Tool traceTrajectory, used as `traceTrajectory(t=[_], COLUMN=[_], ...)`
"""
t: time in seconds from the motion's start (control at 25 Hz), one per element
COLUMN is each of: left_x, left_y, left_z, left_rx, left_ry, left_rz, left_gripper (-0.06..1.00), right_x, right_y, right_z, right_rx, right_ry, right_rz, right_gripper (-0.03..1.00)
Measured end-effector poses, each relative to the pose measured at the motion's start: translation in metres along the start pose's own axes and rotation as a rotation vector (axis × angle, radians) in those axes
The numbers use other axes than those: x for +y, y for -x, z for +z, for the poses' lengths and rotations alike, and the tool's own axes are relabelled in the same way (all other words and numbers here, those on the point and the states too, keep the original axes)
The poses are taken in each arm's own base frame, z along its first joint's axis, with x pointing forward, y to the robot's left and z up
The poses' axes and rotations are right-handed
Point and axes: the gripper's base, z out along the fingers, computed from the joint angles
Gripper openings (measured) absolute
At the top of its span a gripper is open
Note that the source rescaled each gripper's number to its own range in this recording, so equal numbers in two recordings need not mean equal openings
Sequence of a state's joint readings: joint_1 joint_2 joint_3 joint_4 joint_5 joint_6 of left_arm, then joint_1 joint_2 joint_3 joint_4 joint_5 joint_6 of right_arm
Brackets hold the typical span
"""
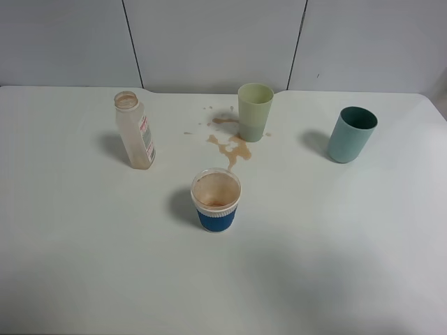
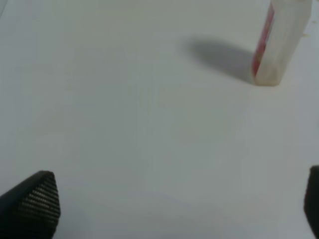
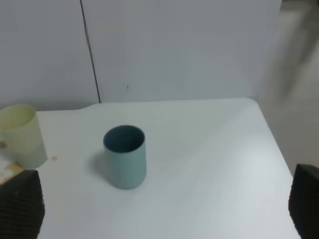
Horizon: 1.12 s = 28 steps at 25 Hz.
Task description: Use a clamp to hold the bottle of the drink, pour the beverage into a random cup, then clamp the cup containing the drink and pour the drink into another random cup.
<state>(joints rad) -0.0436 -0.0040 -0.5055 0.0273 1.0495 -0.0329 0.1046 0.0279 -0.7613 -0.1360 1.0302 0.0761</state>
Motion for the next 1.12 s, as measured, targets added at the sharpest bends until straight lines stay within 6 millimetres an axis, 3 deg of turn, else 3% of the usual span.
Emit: traceTrajectory(t=[0.12, 0.4, 0.68, 0.76, 1.12], left_x=[0.0, 0.0, 0.0, 0.0, 0.0], left_y=[0.0, 0.0, 0.0, 0.0, 0.0], left_z=[0.0, 0.0, 0.0, 0.0, 0.0], left_rx=[0.0, 0.0, 0.0, 0.0, 0.0], left_ry=[0.0, 0.0, 0.0, 0.0, 0.0], left_rz=[0.0, 0.0, 0.0, 0.0, 0.0], left_gripper=[1.0, 1.0, 1.0, 1.0, 1.0], right_x=[-0.001, 0.001, 0.01, 0.014, 0.014], right_y=[-0.007, -0.012, -0.043, -0.062, -0.063], right_z=[-0.008, -0.007, 0.026, 0.041, 0.044], right_rx=[0.021, 0.072, 0.194, 0.275, 0.263], right_ry=[0.0, 0.018, 0.078, 0.099, 0.101], right_rz=[0.006, -0.053, -0.041, -0.033, -0.032], right_gripper=[0.94, 0.94, 0.94, 0.94, 0.94])
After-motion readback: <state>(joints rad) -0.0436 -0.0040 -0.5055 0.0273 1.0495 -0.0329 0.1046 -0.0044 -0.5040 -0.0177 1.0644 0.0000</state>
